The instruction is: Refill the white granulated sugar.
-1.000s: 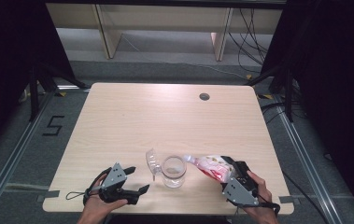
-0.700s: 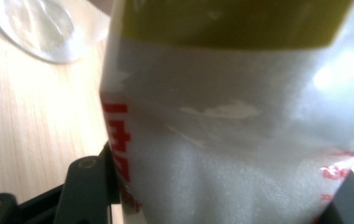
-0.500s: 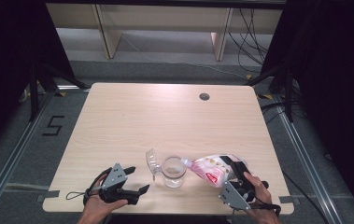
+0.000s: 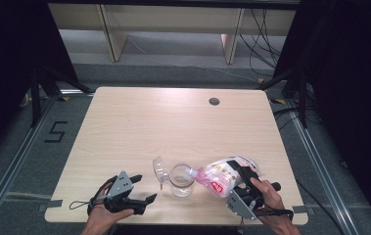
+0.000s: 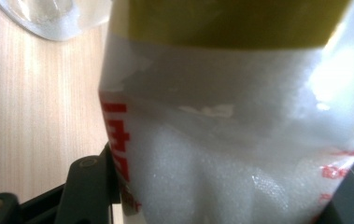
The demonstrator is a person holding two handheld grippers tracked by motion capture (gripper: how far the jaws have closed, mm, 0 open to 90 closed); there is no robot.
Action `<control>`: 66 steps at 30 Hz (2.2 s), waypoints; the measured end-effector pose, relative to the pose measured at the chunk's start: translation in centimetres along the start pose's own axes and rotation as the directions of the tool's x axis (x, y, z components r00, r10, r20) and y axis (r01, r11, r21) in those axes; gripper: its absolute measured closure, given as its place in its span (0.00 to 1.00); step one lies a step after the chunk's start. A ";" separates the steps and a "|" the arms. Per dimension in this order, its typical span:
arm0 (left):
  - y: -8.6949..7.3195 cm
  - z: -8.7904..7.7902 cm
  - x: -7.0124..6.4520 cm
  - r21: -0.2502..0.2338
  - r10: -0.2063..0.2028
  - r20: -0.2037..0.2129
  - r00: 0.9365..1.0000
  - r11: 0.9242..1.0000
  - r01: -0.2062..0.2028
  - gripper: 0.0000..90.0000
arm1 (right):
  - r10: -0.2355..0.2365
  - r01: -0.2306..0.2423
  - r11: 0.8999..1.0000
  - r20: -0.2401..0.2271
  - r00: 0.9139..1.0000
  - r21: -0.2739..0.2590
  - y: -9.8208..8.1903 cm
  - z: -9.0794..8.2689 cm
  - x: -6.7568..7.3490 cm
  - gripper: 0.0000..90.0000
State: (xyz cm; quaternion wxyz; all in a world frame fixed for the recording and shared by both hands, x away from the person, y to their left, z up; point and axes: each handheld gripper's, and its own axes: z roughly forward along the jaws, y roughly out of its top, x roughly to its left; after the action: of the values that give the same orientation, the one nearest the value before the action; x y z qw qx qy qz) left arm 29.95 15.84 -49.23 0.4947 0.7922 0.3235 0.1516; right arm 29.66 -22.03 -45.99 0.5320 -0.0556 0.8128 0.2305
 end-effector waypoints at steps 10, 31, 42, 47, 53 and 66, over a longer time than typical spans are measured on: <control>0.1 -0.1 0.1 0.005 0.024 -0.003 1.000 1.000 -0.024 0.20 | -0.090 0.090 0.996 -0.004 0.996 0.011 -0.1 0.9 -0.4 0.47; 0.1 0.0 0.1 0.008 0.022 -0.001 1.000 1.000 -0.022 0.20 | -0.353 0.351 0.934 0.025 0.935 0.066 1.4 1.6 -0.8 0.48; 0.0 0.0 0.0 0.007 0.016 0.004 1.000 1.000 -0.016 0.20 | -0.391 0.386 0.917 0.035 0.920 0.096 1.6 1.5 -0.8 0.48; 0.0 0.0 -0.1 0.008 -0.003 -0.003 1.000 1.000 0.003 0.20 | -0.437 0.431 0.896 0.040 0.899 0.106 1.8 1.4 -0.8 0.49; 0.0 0.0 -0.2 0.006 -0.005 0.004 1.000 1.000 0.005 0.20 | -0.457 0.449 0.884 0.042 0.888 0.126 1.9 1.1 -1.1 0.49; 0.0 0.1 -0.1 0.004 0.007 0.004 1.000 1.000 -0.007 0.20 | -0.517 0.508 0.853 0.072 0.853 0.115 2.0 1.3 -1.0 0.50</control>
State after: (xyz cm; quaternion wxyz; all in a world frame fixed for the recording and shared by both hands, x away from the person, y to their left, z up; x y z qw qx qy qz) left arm 29.88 15.73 -49.27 0.4931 0.7946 0.3203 0.1511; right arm 30.54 -19.85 -44.87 0.6164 -0.2342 0.7505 0.0451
